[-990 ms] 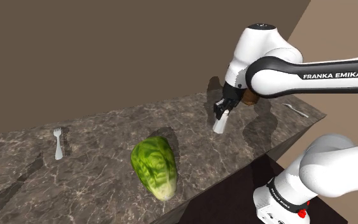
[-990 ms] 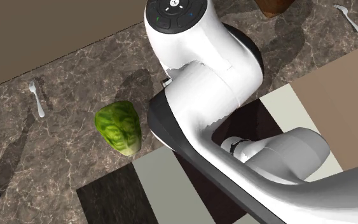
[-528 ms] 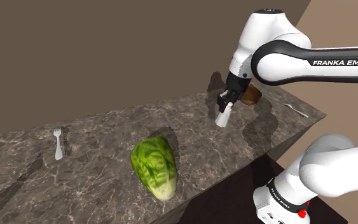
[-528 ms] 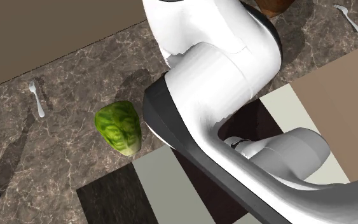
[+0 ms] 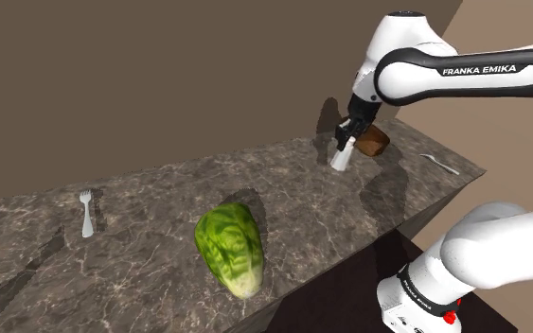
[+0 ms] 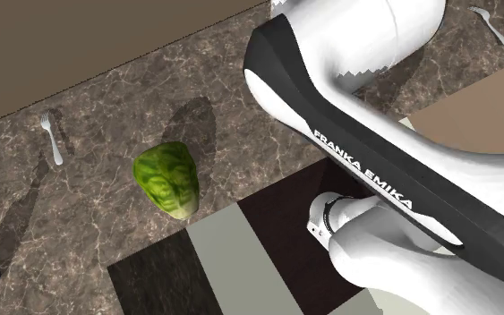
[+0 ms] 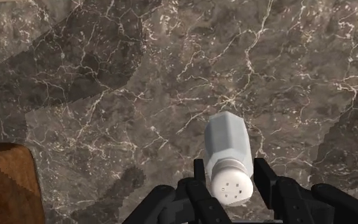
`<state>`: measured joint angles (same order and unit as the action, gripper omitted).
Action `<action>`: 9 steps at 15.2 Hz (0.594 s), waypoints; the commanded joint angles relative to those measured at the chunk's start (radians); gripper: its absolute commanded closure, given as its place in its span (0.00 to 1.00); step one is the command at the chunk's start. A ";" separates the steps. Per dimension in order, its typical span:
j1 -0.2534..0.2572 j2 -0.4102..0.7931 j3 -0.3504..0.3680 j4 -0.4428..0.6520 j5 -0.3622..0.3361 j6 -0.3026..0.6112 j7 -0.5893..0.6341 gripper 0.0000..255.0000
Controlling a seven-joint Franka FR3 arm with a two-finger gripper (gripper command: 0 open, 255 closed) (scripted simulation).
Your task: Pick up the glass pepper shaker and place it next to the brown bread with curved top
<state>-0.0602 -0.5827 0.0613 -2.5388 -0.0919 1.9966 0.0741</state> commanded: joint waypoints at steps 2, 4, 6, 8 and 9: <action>-0.035 0.050 -0.055 0.034 -0.032 0.023 -0.067 1.00; -0.055 0.092 -0.089 0.066 -0.048 0.038 -0.110 1.00; -0.073 0.136 -0.123 0.102 -0.061 0.052 -0.153 1.00; -0.090 0.184 -0.156 0.143 -0.070 0.064 -0.196 1.00; -0.097 0.208 -0.172 0.165 -0.073 0.070 -0.217 1.00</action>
<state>-0.1495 -0.3985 -0.0949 -2.3944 -0.1606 2.0598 -0.1209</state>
